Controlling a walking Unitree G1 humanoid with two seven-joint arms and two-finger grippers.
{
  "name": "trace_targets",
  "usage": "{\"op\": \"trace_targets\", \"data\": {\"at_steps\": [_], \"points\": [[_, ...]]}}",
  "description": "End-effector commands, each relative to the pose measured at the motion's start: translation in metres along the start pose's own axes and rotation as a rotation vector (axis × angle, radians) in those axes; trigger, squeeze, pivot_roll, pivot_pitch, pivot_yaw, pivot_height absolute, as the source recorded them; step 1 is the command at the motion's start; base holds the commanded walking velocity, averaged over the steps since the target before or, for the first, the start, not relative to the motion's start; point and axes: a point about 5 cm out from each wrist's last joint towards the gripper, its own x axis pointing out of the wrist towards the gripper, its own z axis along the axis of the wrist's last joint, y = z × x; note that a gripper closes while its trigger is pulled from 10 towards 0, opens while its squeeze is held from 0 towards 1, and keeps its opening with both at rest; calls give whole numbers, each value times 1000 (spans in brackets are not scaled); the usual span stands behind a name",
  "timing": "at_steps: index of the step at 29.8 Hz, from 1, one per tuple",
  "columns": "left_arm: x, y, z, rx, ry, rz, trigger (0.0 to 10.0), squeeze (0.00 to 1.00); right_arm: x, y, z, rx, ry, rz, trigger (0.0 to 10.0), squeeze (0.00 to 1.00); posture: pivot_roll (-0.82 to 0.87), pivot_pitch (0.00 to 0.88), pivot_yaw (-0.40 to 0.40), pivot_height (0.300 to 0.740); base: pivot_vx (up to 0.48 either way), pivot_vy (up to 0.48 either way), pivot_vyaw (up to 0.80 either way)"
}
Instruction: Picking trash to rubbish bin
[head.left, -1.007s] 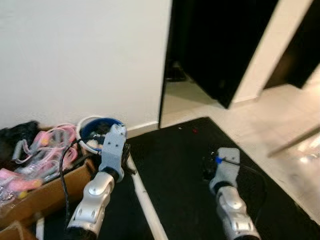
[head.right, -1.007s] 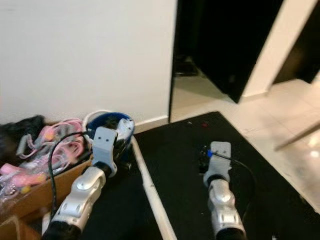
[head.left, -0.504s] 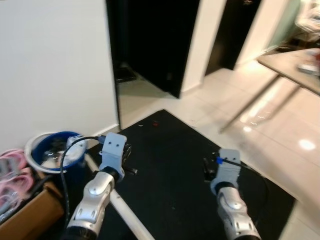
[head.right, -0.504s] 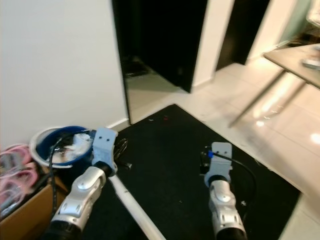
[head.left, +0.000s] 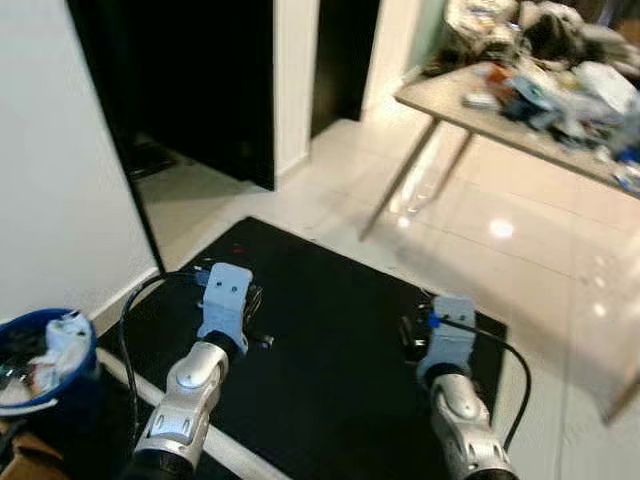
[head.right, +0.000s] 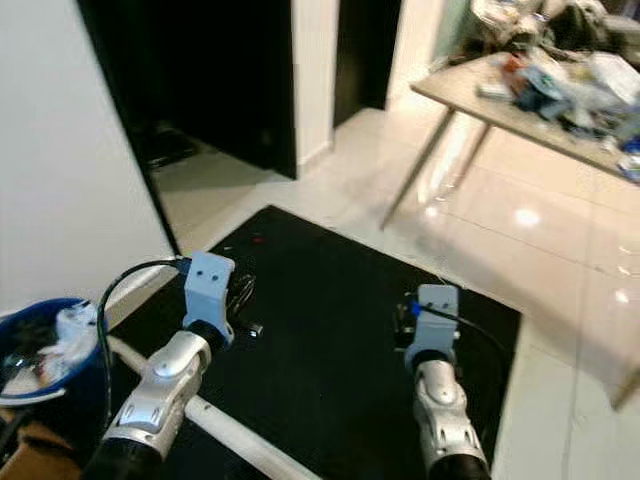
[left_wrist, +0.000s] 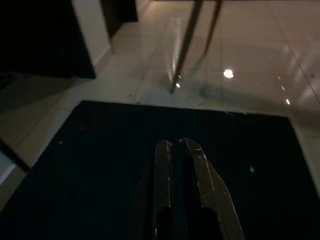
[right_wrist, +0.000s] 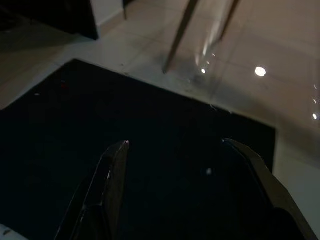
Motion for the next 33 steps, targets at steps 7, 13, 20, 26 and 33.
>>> {"op": "trace_targets", "data": {"at_steps": [7,13,20,26,33], "points": [[-1,-2,-4,-13,15,-14,10000,0,-1,-4,-3,-3,14,-13,10000,0,-31,57,32,740,0,0,-800],[0,-3,-6,-15,30,-13,10000,0,-1,-5,-3,-4,15,-15,10000,0,-32,56,32,740,0,0,-800],[0,-3,-4,-25,15,-17,10000,0,-1,-6,-2,2,9,-14,10000,0,-32,57,33,740,0,0,-800],[0,-3,-3,-48,4,-14,10000,0,-2,-1,0,-16,-12,21,10000,0,-31,57,32,740,0,0,-254],[0,-8,2,-78,-24,-49,10000,0,-2,1,-2,-8,-2,21,10000,0,-30,56,31,740,0,0,0]]}}
